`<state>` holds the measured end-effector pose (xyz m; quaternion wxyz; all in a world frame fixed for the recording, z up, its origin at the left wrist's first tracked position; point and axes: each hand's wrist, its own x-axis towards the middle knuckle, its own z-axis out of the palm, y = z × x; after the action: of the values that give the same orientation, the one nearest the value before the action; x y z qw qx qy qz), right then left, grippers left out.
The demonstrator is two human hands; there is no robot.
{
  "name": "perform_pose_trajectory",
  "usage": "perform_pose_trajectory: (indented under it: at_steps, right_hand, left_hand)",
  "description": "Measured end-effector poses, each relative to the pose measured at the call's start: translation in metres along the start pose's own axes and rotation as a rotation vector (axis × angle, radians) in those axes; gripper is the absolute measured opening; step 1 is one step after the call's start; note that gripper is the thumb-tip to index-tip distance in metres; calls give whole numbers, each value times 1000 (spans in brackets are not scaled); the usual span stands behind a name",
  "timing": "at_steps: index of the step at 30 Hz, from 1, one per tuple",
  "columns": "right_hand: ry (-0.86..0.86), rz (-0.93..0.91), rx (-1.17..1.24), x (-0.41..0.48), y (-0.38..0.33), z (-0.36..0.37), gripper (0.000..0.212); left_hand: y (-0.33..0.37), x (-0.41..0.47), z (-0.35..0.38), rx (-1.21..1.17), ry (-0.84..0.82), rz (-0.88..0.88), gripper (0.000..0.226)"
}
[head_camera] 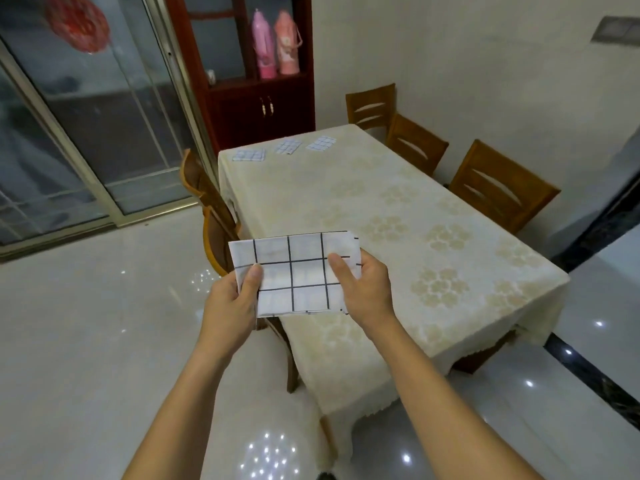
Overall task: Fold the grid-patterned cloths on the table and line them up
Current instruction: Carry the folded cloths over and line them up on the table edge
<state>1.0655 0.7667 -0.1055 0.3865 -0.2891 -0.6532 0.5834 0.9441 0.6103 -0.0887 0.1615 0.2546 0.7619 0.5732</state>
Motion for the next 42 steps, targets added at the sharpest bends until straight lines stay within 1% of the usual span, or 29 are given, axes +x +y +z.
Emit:
perform_pose_trajectory:
  at_steps: [4, 7, 12, 16, 20, 24, 27, 29, 34, 37, 39, 42]
  right_hand:
    - [-53, 4, 0, 45, 2, 48, 12]
    - [-55, 10, -1, 69, 3, 76, 12]
    - [-21, 26, -18, 102, 9, 110, 8]
    - [41, 31, -53, 126, 17, 149, 6]
    - [95, 18, -101, 148, 16, 204, 7]
    - [117, -13, -172, 174, 0, 274, 7]
    - [124, -34, -221, 190, -5, 323, 7]
    - [139, -17, -242, 198, -2, 348, 6]
    - [181, 43, -287, 221, 20, 388, 5]
    - [200, 73, -269, 252, 33, 409, 6]
    - [194, 81, -243, 280, 43, 428, 6]
    - [182, 102, -169, 333, 64, 465, 7]
  left_hand:
    - [-7, 53, -27, 56, 68, -24, 31]
    - [-7, 87, -41, 78, 82, -26, 32]
    - [-18, 135, -55, 26, 22, -32, 29]
    - [-34, 184, -77, -7, -37, -18, 28]
    - [-49, 236, -117, -33, -81, 11, 30]
    - [-56, 291, -175, -56, -109, 33, 29]
    - [-68, 330, -212, -85, -116, 34, 29]
    - [-75, 348, -230, -69, -127, 20, 30]
    - [-88, 393, -255, -68, -253, 0, 36]
    - [-92, 431, -261, -65, -295, -13, 37]
    - [-101, 464, -268, -74, -281, -37, 40]
    - [-118, 525, -280, 2, -263, -41, 46]
